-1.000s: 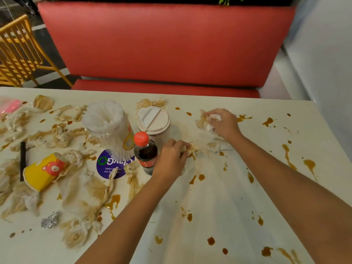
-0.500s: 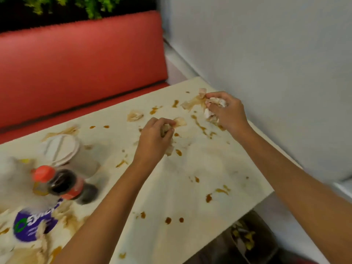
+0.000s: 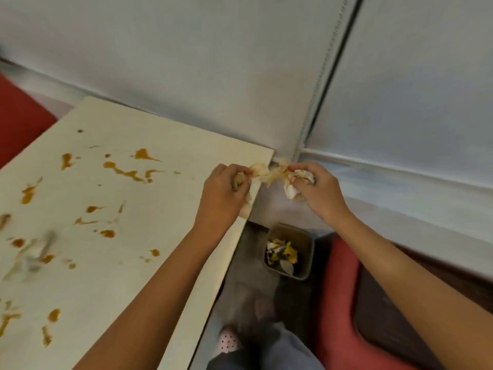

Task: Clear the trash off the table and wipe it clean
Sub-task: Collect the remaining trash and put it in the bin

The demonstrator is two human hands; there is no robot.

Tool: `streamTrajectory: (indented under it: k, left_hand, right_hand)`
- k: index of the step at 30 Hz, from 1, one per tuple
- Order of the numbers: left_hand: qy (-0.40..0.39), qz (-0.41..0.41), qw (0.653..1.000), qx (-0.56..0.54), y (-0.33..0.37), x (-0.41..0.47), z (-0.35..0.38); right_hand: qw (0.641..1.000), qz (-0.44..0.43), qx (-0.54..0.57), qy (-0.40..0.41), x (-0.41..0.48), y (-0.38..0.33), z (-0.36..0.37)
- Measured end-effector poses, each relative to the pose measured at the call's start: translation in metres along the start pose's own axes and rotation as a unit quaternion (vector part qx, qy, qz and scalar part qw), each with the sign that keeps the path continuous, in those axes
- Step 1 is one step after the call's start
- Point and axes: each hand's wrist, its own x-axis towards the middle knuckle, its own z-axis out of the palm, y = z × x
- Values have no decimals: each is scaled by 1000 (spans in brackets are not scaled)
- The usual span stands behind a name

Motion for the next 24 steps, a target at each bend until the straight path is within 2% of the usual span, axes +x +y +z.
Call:
streamTrajectory:
  k: [6, 11, 19, 22, 24]
  left_hand:
    - [-61, -22, 996, -60, 9, 8, 96]
    - [-105, -72, 990, -63, -19, 12, 173]
    - [-156, -200, 966, -44, -108, 10, 286]
    - [-171, -241, 955, -17, -142, 7, 318]
    - [-182, -247, 952, -14, -161, 3, 336]
  right_hand:
    - [994, 73, -75, 9, -5, 99, -12]
    - [987, 137, -78, -4, 9, 181, 8]
    - [967, 216, -117, -64, 47, 328, 52]
    - [940, 284, -134, -136, 54, 374, 66]
    - [925, 322, -125, -155, 55, 397, 71]
